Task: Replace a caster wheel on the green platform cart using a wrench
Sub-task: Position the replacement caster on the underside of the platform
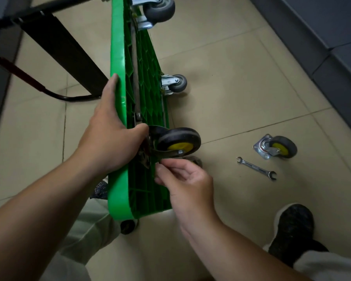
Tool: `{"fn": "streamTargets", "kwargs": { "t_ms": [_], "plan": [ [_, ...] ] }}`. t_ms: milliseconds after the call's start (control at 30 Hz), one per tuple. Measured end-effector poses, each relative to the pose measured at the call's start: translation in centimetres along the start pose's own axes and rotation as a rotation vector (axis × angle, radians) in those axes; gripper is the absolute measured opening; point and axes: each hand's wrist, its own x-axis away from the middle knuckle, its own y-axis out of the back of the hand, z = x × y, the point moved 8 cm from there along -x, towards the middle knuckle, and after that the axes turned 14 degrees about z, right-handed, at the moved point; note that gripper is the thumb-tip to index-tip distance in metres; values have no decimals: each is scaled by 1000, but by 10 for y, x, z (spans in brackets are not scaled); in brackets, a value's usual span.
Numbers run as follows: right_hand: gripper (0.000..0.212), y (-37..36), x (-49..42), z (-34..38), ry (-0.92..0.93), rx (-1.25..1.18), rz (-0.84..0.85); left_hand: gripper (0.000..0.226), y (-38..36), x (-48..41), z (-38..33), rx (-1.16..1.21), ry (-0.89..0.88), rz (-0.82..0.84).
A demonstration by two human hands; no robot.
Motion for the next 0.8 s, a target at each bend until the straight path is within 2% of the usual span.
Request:
{"fn": "streamTargets", "kwargs": {
  "t_ms": [133, 400, 633, 800],
  "plan": [
    [10, -4, -3, -8, -7, 7, -48, 101, 1, 0, 2, 23, -10, -3],
    [9, -7, -9, -23, -42, 16, -15, 96, 3, 2, 5, 61, -26, -5],
    [13, -10, -15, -18, 32, 42, 18, 95, 2, 3, 3, 62, -21, -3],
    [11, -9, -19, -22, 3, 44, 39, 97, 2, 2, 5, 79, -23, 5]
  ]
}}
